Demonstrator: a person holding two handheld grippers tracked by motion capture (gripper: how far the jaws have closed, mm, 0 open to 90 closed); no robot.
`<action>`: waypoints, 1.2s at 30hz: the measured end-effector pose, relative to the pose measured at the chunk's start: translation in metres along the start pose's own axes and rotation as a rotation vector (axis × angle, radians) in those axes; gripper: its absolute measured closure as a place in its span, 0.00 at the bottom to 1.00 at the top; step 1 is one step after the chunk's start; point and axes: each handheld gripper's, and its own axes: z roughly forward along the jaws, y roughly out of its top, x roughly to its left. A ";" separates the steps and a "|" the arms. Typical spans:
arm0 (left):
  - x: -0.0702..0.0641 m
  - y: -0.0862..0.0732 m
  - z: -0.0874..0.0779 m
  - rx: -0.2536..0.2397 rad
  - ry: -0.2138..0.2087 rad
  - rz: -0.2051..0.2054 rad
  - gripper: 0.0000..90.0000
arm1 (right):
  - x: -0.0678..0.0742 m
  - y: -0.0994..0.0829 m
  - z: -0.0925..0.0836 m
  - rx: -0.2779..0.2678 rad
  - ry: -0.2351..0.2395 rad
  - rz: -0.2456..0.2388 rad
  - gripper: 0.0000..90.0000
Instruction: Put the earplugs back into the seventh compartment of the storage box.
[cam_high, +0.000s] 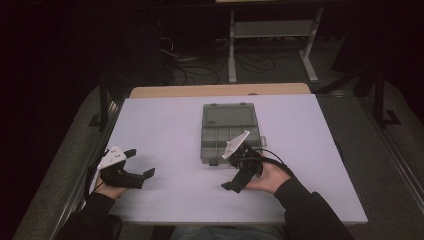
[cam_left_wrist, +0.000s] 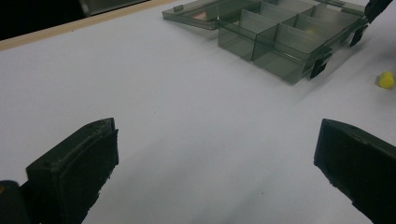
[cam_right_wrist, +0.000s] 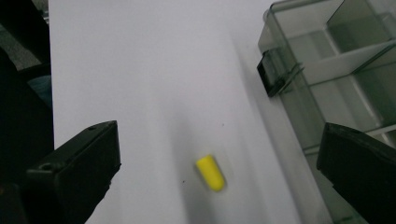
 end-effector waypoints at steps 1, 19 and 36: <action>0.000 0.000 0.000 0.000 0.000 0.000 0.00 | 0.001 -0.002 0.002 0.012 0.003 0.003 0.00; -0.001 0.000 0.000 -0.001 -0.001 0.004 0.00 | -0.003 -0.021 0.020 0.086 0.030 -0.007 0.29; 0.000 0.000 0.000 -0.002 -0.002 0.004 0.00 | -0.002 -0.020 0.026 0.105 0.064 -0.017 0.62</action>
